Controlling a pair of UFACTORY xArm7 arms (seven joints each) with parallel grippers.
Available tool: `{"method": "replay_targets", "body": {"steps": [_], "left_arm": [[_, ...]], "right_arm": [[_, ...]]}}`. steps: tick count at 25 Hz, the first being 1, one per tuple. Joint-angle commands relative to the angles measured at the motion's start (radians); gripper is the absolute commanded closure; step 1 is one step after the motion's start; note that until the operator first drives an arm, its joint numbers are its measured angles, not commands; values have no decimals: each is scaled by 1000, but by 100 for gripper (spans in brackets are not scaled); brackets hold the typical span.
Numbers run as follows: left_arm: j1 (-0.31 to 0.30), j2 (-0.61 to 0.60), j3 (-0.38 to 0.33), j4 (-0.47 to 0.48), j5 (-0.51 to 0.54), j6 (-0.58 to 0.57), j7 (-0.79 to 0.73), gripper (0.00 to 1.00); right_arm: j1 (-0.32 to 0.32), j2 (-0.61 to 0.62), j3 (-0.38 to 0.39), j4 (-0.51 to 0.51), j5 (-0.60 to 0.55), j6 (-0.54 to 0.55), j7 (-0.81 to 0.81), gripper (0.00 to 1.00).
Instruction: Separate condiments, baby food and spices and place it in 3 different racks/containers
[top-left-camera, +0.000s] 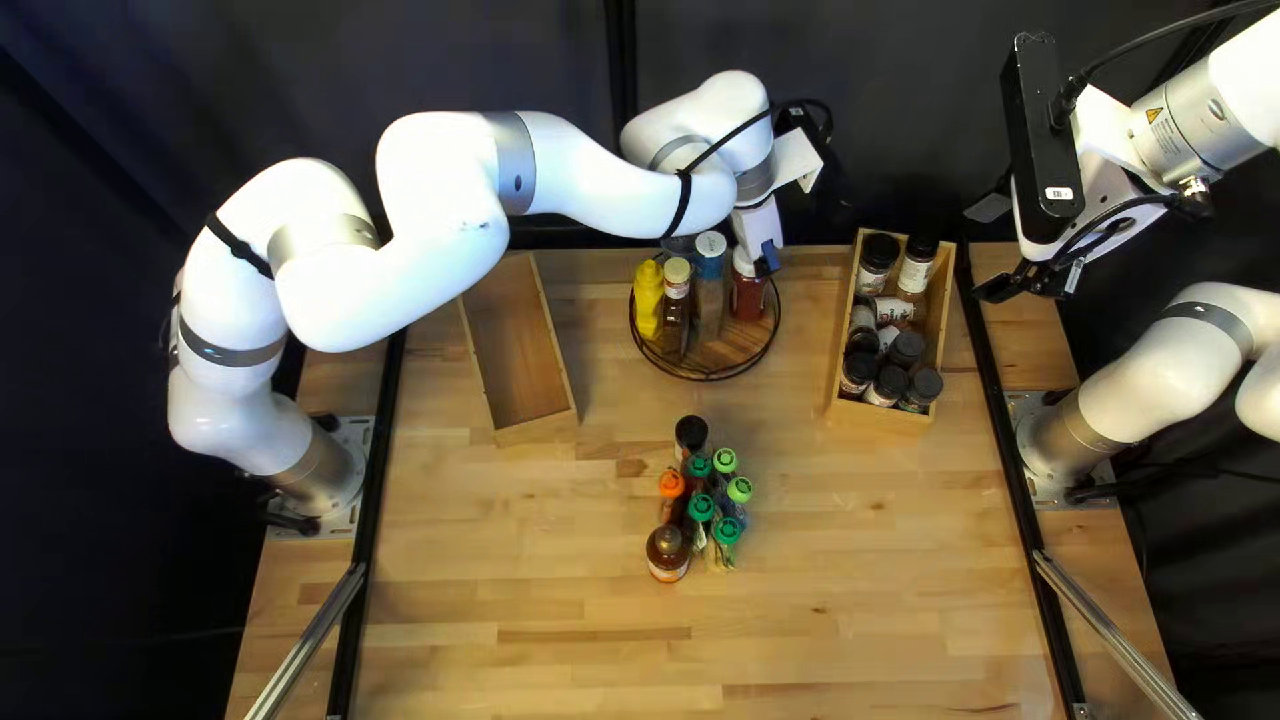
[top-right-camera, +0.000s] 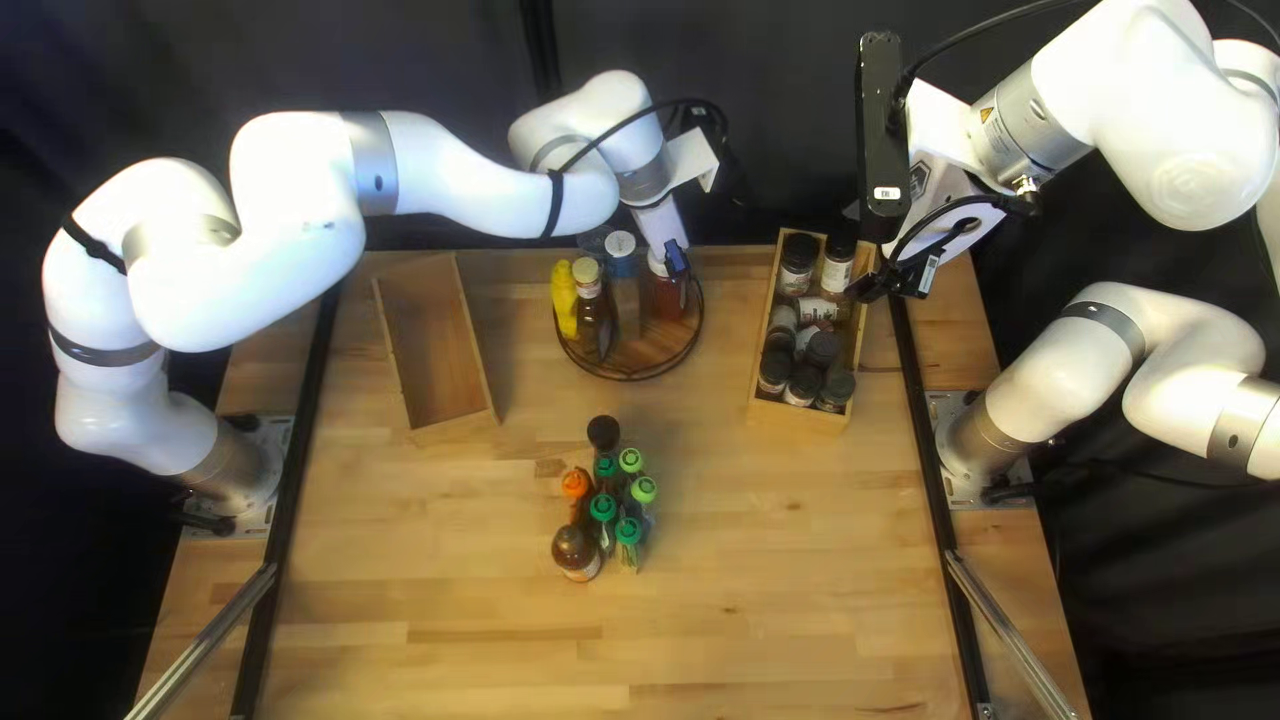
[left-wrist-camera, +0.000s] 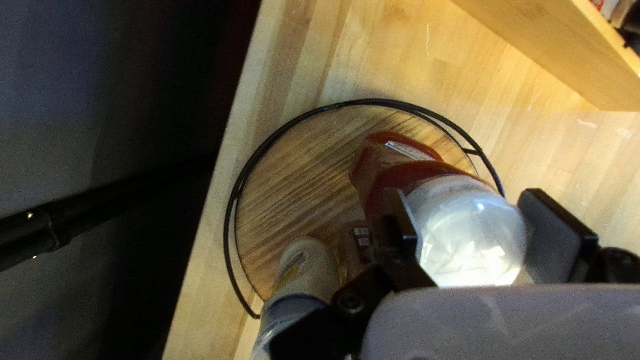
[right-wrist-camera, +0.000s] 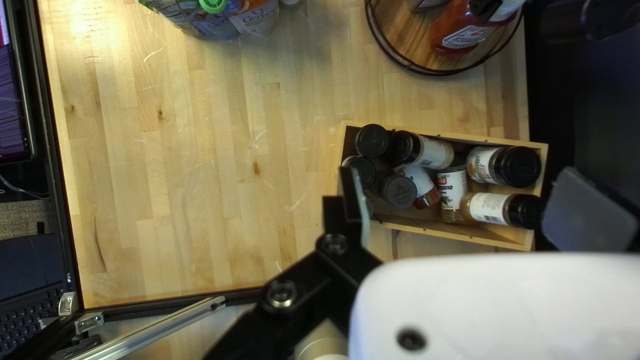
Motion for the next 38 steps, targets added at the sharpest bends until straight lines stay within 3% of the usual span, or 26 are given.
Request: {"method": "replay_targets", "body": {"steps": [1,2,3,4,5,6,12,20,28,31,38], "left_arm": [[1,10,-4,-7,-6,-12,0,100],[0,10,-4,-6,-6,-10,-1,100],[-5,6,-3,-7,-2,-8,-5,80],[-8,5,-1,-6,1,-6,-8,19],[-18,-5,4,-7,14,1,-20,5],[-29,-15,9,-8,26,8,-31,0],[-81,-53,22,26,87,84,-73,0],[-161,-156,-21,59,131,295,-47,0],[-206,-433,-114,-240,55,349,199,0],[-246,-545,-154,-370,42,336,236,0],[-340,-696,-248,-571,30,326,278,0]], "right_arm": [[0,0,0,0,0,0,0,0],[0,0,0,0,0,0,0,0],[0,0,0,0,0,0,0,0],[0,0,0,0,0,0,0,0],[0,0,0,0,0,0,0,0],[0,0,0,0,0,0,0,0],[0,0,0,0,0,0,0,0],[0,0,0,0,0,0,0,0],[0,0,0,0,0,0,0,0],[0,0,0,0,0,0,0,0],[0,0,0,0,0,0,0,0]]}}
